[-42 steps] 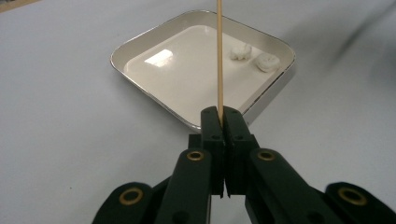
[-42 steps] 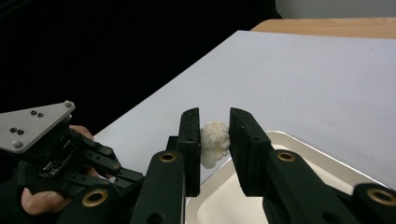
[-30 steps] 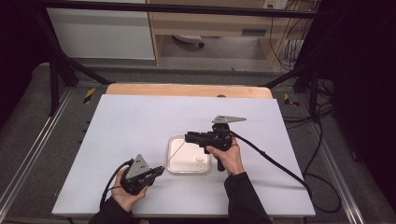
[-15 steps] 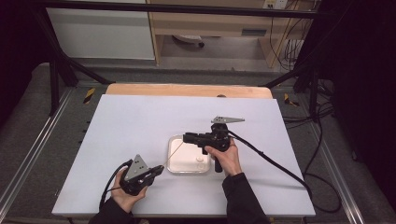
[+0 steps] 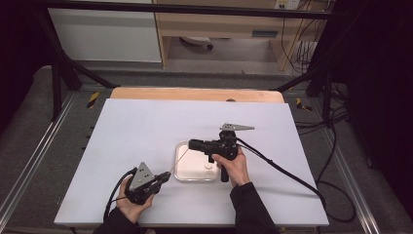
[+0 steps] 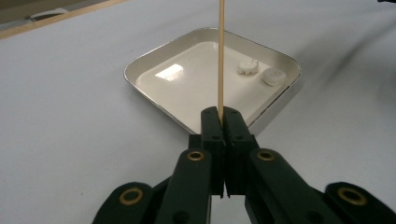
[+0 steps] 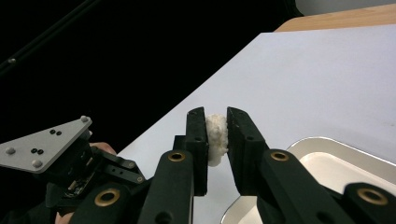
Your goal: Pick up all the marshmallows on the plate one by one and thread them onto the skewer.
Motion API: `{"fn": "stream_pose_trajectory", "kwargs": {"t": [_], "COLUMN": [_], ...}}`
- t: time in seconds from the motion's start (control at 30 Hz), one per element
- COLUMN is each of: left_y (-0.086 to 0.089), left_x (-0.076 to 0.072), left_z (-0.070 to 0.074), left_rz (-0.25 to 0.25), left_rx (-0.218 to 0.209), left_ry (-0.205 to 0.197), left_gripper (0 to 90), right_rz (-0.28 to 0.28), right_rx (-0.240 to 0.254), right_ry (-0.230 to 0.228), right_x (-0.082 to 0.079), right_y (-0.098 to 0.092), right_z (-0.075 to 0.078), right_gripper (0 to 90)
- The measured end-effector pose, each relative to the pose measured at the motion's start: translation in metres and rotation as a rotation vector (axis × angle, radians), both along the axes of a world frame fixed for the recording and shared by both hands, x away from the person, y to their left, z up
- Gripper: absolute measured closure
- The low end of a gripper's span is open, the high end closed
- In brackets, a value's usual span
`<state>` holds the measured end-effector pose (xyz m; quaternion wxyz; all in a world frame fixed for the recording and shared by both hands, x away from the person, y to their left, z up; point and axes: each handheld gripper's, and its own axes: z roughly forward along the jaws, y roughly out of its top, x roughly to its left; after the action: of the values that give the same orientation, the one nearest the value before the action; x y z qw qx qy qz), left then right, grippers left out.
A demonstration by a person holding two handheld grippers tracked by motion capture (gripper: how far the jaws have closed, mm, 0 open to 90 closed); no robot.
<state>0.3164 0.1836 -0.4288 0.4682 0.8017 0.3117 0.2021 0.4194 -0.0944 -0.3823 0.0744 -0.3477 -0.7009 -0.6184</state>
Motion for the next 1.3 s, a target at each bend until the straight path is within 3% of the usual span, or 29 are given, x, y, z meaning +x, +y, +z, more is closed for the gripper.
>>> {"fn": "stream_pose_trajectory", "kwargs": {"t": [0.17, 1.03, 1.1, 1.17, 1.23, 1.3], "left_y": [-0.001, -0.006, -0.006, -0.006, -0.007, -0.007], "left_x": [-0.001, -0.002, 0.000, -0.002, 0.000, -0.002], "left_z": [0.000, -0.003, -0.003, -0.003, -0.004, -0.003], "left_rz": [0.001, -0.002, -0.014, -0.001, -0.012, -0.004], "left_rx": [0.000, 0.004, 0.005, 0.007, 0.004, 0.005], "left_ry": [-0.012, -0.007, -0.029, -0.008, -0.025, -0.006], "left_gripper": [89.0, 89.0, 89.1, 89.1, 89.1, 89.0], "right_rz": [0.008, 0.028, 0.029, 0.028, 0.028, 0.028], "right_rx": [0.028, 0.057, 0.055, 0.048, 0.047, 0.047], "right_ry": [0.000, -0.025, -0.028, -0.035, -0.037, -0.043], "right_x": [-0.003, -0.015, -0.016, -0.016, -0.017, -0.018], "right_y": [0.002, 0.009, 0.010, 0.010, 0.010, 0.010], "right_z": [-0.001, -0.010, -0.010, -0.010, -0.011, -0.011], "right_gripper": [80.0, 82.0, 82.2, 82.2, 82.3, 82.4]}}
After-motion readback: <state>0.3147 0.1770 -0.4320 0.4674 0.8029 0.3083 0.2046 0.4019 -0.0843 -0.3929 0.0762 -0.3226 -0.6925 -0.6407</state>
